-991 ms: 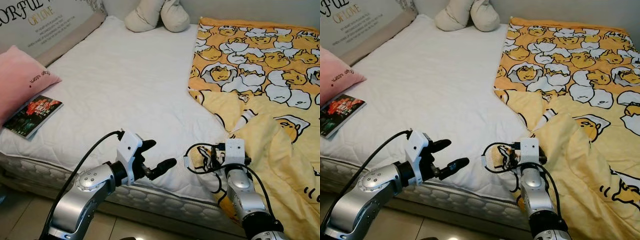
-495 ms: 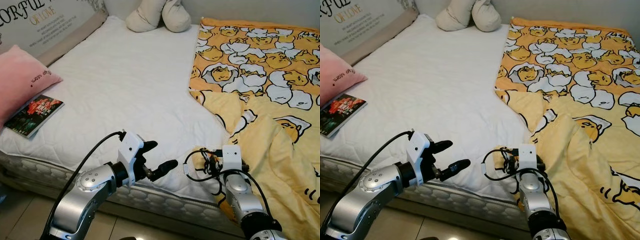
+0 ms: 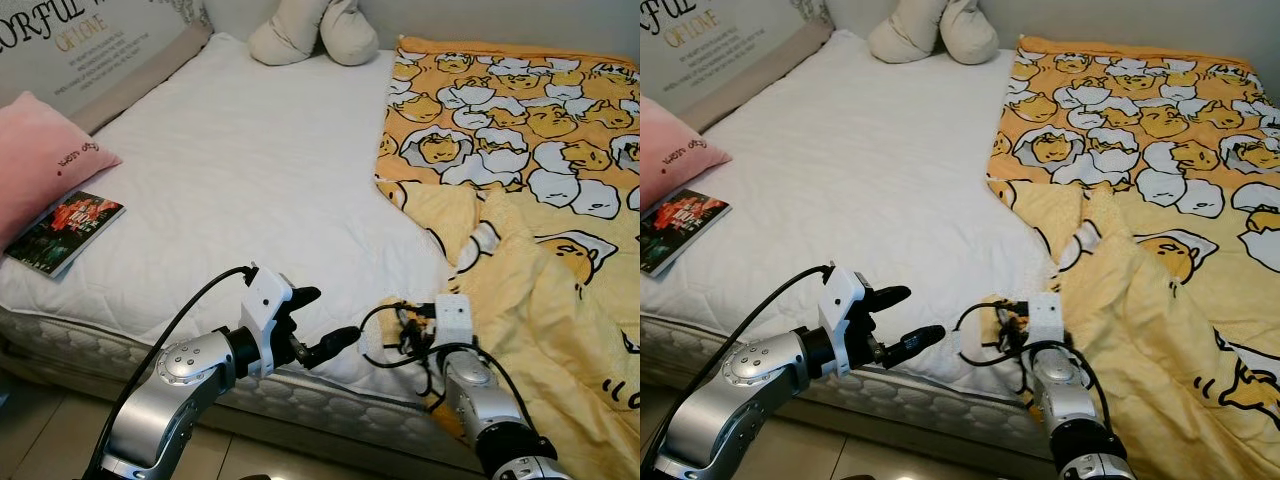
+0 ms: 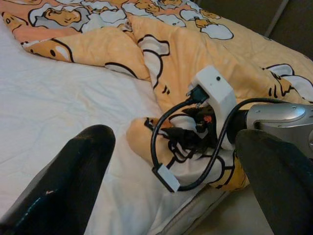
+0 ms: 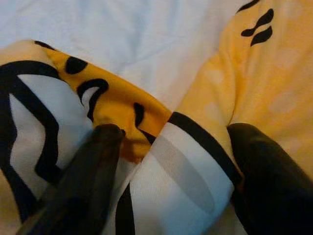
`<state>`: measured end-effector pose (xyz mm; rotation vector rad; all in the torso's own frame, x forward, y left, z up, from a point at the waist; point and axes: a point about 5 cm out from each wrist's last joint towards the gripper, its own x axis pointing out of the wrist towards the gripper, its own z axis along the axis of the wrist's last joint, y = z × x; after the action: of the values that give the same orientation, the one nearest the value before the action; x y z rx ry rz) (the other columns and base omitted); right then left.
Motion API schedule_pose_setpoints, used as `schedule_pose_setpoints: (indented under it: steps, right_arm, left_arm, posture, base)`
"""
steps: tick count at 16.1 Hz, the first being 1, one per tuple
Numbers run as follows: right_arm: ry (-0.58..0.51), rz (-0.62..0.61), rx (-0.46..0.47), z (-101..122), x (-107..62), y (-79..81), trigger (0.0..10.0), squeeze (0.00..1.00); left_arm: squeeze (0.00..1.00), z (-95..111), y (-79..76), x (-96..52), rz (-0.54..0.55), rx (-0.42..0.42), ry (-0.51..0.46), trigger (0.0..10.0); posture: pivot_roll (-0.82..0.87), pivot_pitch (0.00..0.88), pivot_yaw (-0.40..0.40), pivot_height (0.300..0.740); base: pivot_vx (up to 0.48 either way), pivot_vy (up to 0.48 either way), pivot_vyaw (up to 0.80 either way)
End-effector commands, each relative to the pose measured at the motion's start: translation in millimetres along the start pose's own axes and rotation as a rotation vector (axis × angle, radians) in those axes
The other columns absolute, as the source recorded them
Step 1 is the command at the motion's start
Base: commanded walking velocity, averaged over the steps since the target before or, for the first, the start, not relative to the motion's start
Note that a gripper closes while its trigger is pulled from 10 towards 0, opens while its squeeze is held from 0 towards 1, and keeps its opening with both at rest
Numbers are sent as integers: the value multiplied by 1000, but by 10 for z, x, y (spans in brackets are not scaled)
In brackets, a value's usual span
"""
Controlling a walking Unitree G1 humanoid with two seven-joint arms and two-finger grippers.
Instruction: Clean up the room
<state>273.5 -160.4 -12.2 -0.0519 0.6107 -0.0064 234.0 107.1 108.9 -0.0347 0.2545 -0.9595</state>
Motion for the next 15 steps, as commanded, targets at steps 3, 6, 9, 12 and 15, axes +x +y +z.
schedule_pose_setpoints:
  steps: [3,6,9,12,15]
  right_arm:
    - [33,155,-1,-109,-57,205,0,0]
    - [38,313,-31,-185,-157,340,0,0]
    - [71,422,-54,-299,-265,375,0,0]
    - [122,572,-88,-468,-425,392,0,0]
    - [176,690,-107,-594,-546,399,0,0]
  left_arm:
    - [0,-9,20,-2,-4,6,20,10000]
    - [0,-16,22,-5,-6,3,24,10000]
    - [0,-30,18,-8,-7,-6,27,10000]
    - [0,-42,16,-11,-11,-8,31,10000]
    - [0,-47,19,-6,-14,-7,34,10000]
  posture:
    - [22,0,19,740]
    - [19,0,19,740]
    - [16,0,17,740]
    - [12,0,18,740]
    - [11,0,20,740]
  base:
    - [0,0,0]
    - [0,0,0]
    - [0,0,0]
    - [0,0,0]
    - [0,0,0]
